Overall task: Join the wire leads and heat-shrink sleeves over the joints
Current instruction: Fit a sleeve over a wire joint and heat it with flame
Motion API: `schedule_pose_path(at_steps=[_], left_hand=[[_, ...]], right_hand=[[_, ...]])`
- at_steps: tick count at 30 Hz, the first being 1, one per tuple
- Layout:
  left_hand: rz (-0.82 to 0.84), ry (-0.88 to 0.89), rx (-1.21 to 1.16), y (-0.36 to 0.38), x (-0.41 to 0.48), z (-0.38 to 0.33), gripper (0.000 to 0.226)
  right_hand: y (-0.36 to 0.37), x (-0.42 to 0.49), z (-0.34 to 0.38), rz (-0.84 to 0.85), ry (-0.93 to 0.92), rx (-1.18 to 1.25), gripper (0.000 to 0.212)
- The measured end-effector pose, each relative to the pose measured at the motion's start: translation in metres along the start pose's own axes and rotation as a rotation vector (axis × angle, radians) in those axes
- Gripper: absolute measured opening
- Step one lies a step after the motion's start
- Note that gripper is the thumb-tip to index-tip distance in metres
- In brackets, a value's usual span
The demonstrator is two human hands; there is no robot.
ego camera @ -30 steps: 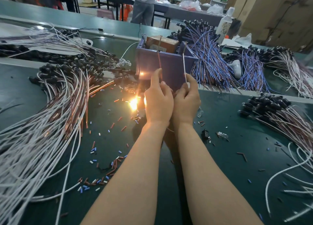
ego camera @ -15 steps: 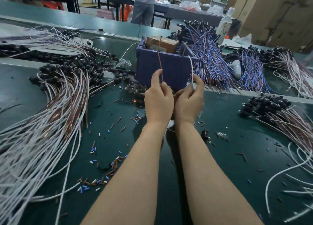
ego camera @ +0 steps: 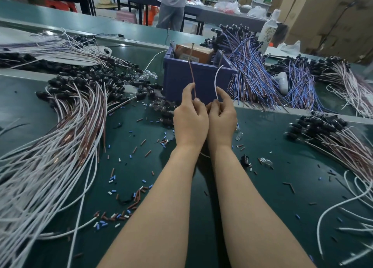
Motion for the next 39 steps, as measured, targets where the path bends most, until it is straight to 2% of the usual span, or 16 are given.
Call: schedule_pose_path(at_steps=[13, 23, 39], left_hand=[[0.028, -0.031, -0.001, -0.001, -0.003, -0.003, 0.037], [0.011, -0.030, -0.008, -0.001, -0.001, 0.000, 0.038], [-0.028, 0.026, -0.016, -0.002, 0.001, -0.002, 0.038]], right_hand=[[-0.015, -0.001, 0.003, -0.199, -0.056, -0.061, 0.034], [-0.005, 0.000, 0.009, -0.080, -0.104, -0.092, 0.039], [-0.005, -0.003, 0.010, -0.066, -0.085, -0.097, 0.043]])
Point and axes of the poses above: each hand's wrist, its own x-axis towards the middle knuckle, its own y-axis out of the palm, z = x × y, the point moved 8 cm from there along x, towards the middle knuckle, and after that the axes turned 14 degrees about -y, right-handed, at the moved point
